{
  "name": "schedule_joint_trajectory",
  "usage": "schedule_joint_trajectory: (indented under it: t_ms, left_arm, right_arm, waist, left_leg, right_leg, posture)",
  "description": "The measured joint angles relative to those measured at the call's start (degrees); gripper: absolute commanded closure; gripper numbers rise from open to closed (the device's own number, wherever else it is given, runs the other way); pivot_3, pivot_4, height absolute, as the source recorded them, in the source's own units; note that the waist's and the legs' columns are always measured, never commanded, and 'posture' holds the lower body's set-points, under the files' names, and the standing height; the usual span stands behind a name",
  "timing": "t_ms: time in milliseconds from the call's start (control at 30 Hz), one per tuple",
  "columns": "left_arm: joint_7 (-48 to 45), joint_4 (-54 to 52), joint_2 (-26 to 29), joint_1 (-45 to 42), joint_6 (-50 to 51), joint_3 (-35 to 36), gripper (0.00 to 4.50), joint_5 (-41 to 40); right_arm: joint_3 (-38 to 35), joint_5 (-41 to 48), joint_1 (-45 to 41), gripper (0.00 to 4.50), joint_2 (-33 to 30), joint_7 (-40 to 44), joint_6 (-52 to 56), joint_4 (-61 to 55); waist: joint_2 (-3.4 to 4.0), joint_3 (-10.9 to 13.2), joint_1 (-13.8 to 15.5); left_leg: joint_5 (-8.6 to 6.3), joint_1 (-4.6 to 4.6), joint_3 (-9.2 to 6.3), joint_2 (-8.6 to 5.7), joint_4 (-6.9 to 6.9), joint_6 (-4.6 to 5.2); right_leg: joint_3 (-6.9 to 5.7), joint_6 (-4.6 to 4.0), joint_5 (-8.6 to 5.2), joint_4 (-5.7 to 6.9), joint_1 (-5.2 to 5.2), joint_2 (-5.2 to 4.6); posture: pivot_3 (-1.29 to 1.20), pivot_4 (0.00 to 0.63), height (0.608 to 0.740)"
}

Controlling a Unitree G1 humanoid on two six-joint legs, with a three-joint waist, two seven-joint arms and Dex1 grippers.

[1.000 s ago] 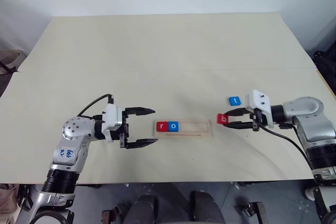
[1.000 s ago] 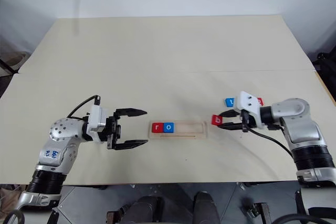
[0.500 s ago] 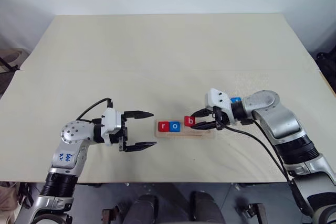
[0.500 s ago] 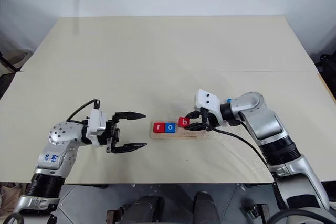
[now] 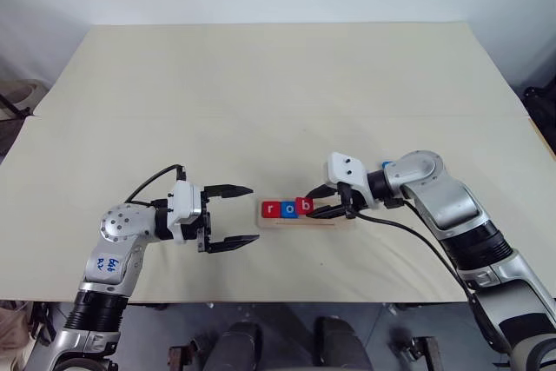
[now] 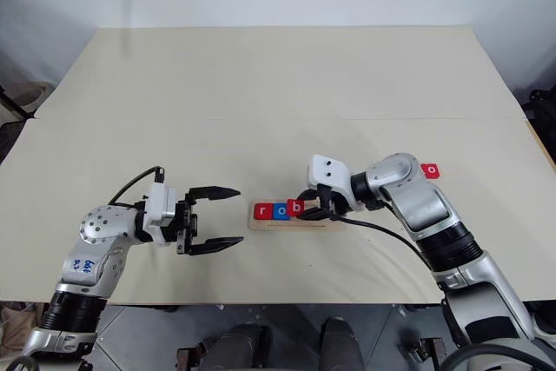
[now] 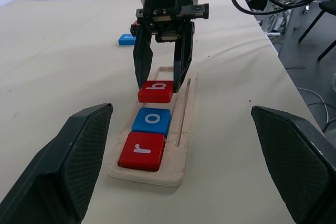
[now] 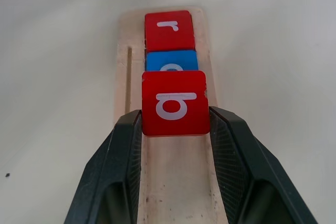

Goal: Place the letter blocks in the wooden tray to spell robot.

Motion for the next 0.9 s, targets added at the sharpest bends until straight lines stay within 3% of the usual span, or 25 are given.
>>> schedule_joint_trajectory:
  t_ms: [467, 733, 767, 900]
  left_arm:
    - [0.48, -0.61, 0.05, -0.01, 0.22, 0.0, 0.0, 0.0]
    - [0.48, -0.6, 0.05, -0.2, 0.21, 0.0, 0.0, 0.0]
    - [0.48, -0.6, 0.05, -0.2, 0.21, 0.0, 0.0, 0.0]
    - [0.47, -0.54, 0.05, -0.45, 0.21, -0.02, 0.0, 0.01]
  right_arm:
    - [0.08, -1.22, 0.0, 3.04, -0.72, 0.72, -0.23, 0.36]
    - [-0.04, -1.03, -0.32, 0.24, -0.39, 0.0, 0.48, 0.35]
    - [-0.24, -0.67, -0.54, 0.03, -0.39, 0.05, 1.06, 0.28]
    - [-2.84, 3.08, -0.99, 0.03, -2.7, 2.0, 3.79, -2.82]
  waist:
    - [0.0, 0.0, -0.01]
    - [0.0, 0.0, -0.02]
    - [0.0, 0.0, -0.01]
    - [0.0, 0.0, 0.07]
  left_leg:
    - [0.0, 0.0, 0.0, 0.01, -0.02, 0.0]
    - [0.0, 0.0, 0.0, 0.01, -0.02, 0.0]
    - [0.0, 0.0, 0.0, 0.01, -0.02, 0.0]
    - [0.0, -0.02, 0.0, 0.0, -0.03, 0.0]
  right_leg:
    - [0.0, 0.0, 0.0, -0.01, -0.02, 0.01]
    - [0.0, 0.0, 0.0, -0.01, -0.02, 0.01]
    - [0.0, 0.0, 0.0, -0.02, -0.02, 0.01]
    - [0.0, 0.0, 0.0, -0.04, -0.02, 0.0]
  posture:
    - [0.0, 0.15, 0.74]
    - [0.0, 0.15, 0.74]
    - [0.0, 0.15, 0.74]
    - [0.0, 0.15, 0.74]
